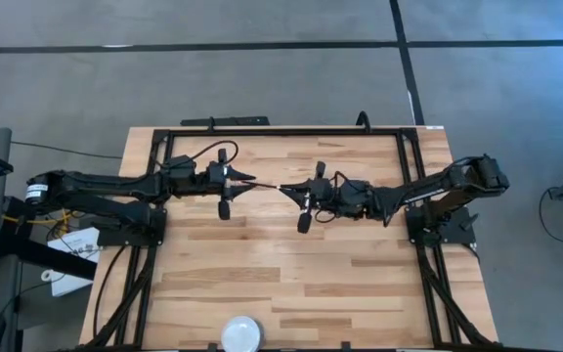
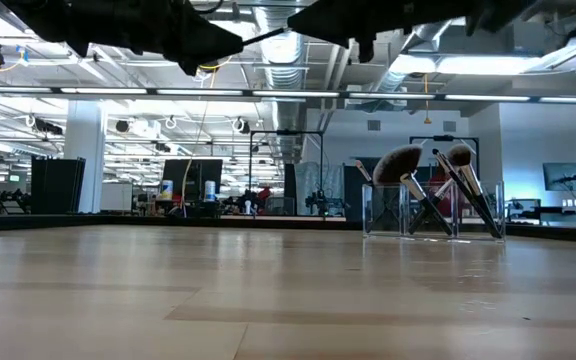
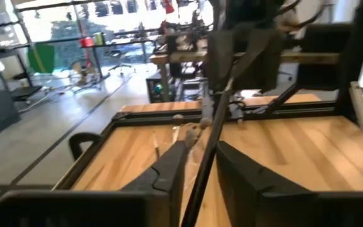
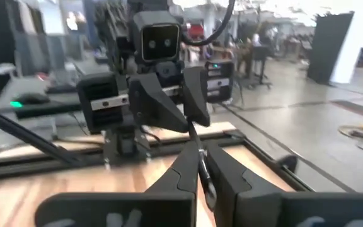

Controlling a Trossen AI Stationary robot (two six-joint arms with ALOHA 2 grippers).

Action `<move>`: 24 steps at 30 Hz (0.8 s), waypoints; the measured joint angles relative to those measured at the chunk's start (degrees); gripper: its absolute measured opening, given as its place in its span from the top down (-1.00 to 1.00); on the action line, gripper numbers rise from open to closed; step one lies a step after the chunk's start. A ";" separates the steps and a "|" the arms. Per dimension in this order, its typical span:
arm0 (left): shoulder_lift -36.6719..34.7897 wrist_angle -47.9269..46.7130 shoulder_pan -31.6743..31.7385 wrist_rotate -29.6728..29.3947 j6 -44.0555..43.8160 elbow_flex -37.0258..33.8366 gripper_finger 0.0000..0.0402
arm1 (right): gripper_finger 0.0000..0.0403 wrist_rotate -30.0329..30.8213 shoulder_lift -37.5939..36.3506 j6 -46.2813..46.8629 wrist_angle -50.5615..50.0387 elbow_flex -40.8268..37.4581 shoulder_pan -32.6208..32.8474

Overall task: Pick & Place Makeup Brushes
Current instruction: Put the black eyeshadow brush into the makeup organizer

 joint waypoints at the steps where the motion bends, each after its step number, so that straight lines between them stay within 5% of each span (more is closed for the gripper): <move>1: 0.02 -0.29 0.25 -0.29 -0.02 0.00 0.53 | 0.96 1.11 -0.48 -0.08 -2.57 0.85 0.27; 12: 0.04 -1.25 0.36 -0.32 -0.24 0.02 0.09 | 0.96 4.24 -1.77 -0.02 -28.11 12.25 1.05; 15: 0.04 -1.61 0.36 -0.29 -0.24 0.02 0.09 | 0.97 10.64 -1.77 0.90 -43.36 18.28 1.07; 18: 0.04 -1.59 0.36 -0.25 -0.26 0.02 0.11 | 0.96 14.48 -1.77 9.59 -62.60 24.95 0.18; 24: 0.04 -1.59 0.36 -0.10 -0.26 0.04 0.17 | 0.95 11.02 -1.83 33.47 -94.46 34.49 -4.71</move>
